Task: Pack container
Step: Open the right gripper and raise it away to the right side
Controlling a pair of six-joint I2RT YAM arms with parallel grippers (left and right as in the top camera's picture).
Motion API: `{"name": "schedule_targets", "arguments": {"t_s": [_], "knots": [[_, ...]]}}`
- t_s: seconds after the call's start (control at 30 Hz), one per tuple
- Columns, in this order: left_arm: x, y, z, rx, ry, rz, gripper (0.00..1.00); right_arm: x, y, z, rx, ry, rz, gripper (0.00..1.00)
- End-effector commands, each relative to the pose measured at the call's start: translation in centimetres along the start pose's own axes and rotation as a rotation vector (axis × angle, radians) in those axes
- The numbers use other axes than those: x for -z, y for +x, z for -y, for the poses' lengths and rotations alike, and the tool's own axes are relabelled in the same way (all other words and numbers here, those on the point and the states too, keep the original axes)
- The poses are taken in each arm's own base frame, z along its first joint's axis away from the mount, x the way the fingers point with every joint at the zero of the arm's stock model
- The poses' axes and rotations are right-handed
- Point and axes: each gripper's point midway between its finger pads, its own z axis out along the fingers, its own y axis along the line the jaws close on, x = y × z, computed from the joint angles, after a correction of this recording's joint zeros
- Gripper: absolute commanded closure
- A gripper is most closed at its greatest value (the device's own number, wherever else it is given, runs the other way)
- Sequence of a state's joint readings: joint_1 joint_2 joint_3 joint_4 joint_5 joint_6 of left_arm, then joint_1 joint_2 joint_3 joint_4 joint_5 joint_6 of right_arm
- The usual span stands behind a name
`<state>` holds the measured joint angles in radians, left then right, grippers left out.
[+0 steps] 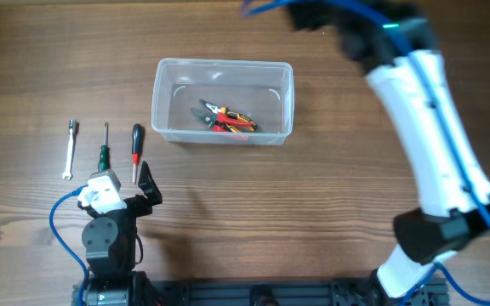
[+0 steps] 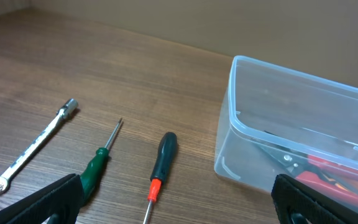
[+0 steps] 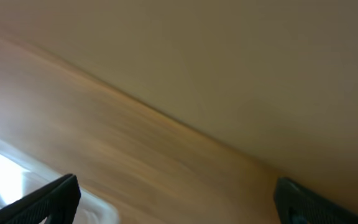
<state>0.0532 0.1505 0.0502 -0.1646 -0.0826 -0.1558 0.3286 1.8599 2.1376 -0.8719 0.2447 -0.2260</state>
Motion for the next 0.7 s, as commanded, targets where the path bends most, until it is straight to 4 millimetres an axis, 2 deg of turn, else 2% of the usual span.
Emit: {"name": "schedule_targets", "arguments": {"t_s": [0.0,0.1,0.2,0.67], "knots": [[0.0,-0.1,0.0,0.007,-0.004,0.005,0.00,0.9,4.9,10.7,-0.342,0.315,-0.117,0.00],[0.0,-0.1,0.0,0.007,-0.004,0.005,0.00,1.4,7.1,14.6,-0.421,0.379,-0.156,0.00],[0.0,-0.1,0.0,0.007,-0.004,0.005,0.00,1.2,7.9,16.1,-0.458,0.361,-0.155,0.00],[0.0,-0.1,0.0,0.007,-0.004,0.005,0.00,1.0,7.9,16.2,-0.468,0.330,-0.148,0.00]]}}
